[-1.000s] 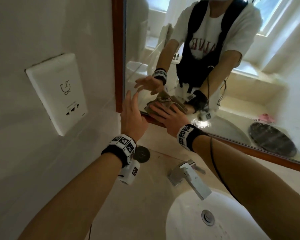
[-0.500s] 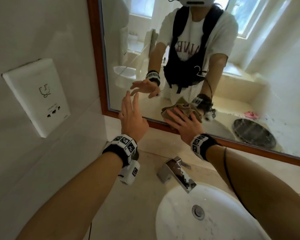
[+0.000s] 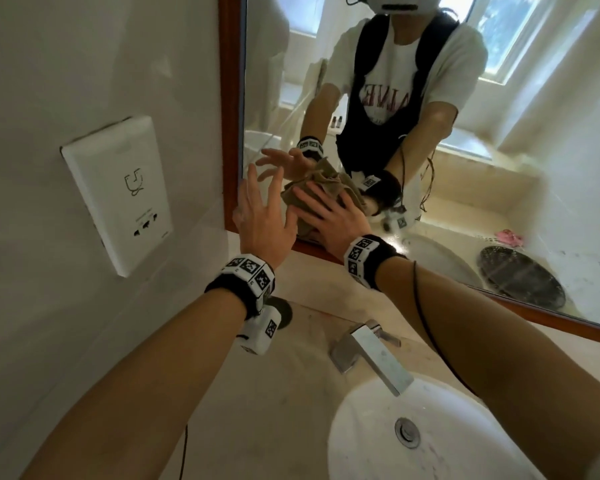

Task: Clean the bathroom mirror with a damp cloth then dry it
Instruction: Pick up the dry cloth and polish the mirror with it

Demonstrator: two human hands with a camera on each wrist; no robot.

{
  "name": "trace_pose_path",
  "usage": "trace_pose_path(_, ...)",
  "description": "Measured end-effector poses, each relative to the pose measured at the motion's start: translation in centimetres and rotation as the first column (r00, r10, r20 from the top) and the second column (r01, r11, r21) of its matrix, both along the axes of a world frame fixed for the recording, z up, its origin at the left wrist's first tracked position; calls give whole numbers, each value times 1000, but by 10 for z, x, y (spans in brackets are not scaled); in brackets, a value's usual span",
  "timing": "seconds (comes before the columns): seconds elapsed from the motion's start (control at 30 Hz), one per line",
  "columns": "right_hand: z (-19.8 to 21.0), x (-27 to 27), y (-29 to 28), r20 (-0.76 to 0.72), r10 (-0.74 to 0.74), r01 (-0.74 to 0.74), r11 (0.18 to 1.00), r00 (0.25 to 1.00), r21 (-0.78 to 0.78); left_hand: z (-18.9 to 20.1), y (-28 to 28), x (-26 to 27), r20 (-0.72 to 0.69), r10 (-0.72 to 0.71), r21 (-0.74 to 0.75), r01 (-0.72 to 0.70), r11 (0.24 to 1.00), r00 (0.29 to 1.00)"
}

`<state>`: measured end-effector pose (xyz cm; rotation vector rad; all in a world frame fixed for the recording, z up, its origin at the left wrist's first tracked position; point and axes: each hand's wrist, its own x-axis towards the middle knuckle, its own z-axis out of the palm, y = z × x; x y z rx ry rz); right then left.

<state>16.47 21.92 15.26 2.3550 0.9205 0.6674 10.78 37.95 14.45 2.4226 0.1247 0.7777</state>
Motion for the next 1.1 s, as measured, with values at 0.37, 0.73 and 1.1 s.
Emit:
trace_pose_path(0.37,5,-15,-69,39,-79,72,986,996,150,13,-38,5,12,-65,11,64,998,998)
trace_pose_path(0.73,2,-40,-189,61,-157,138,959,986,246,23,-126,-5,-52,-76,125,82,989,996)
trace_pose_path(1.1,10,-62,-274,6,-211,200,937,978,287,32,-185,-31,-62,-20,201,32,979,998)
